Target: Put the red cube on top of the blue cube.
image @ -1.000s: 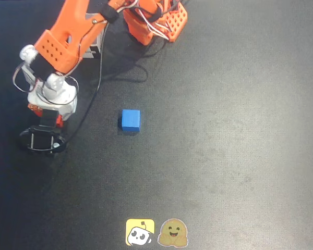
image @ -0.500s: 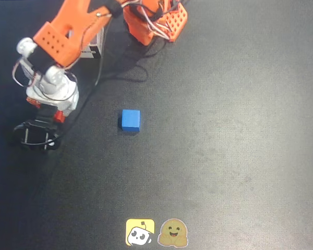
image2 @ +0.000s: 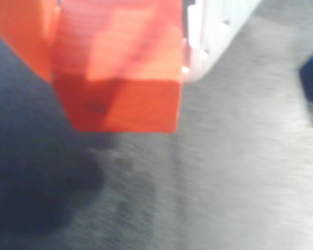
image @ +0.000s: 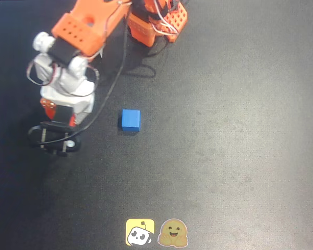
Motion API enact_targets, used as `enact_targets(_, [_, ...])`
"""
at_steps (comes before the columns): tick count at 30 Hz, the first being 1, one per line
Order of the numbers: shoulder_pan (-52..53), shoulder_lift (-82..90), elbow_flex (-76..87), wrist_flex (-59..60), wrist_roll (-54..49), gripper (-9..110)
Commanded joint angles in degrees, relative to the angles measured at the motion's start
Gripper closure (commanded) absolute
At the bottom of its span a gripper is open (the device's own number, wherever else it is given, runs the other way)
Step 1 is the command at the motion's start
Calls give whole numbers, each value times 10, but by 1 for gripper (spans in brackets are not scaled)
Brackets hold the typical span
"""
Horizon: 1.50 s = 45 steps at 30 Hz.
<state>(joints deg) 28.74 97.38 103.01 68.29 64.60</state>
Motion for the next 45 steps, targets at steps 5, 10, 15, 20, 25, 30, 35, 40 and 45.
enact_targets(5, [-63,79,-5,6,33,97])
enact_targets(10, [-102,125,56,-17,68,97])
enact_targets(15, [-131,173,129,-43,92,97])
enact_targets(20, [-156,212,180,-53,120,97])
enact_targets(25, [-182,255,238,-74,157,97])
enact_targets(30, [-207,276,279,-91,181,97])
enact_targets(35, [-216,278,319,-112,192,97])
enact_targets(40, [-222,276,342,-128,204,97])
enact_targets(45, [-228,275,361,-144,215,97])
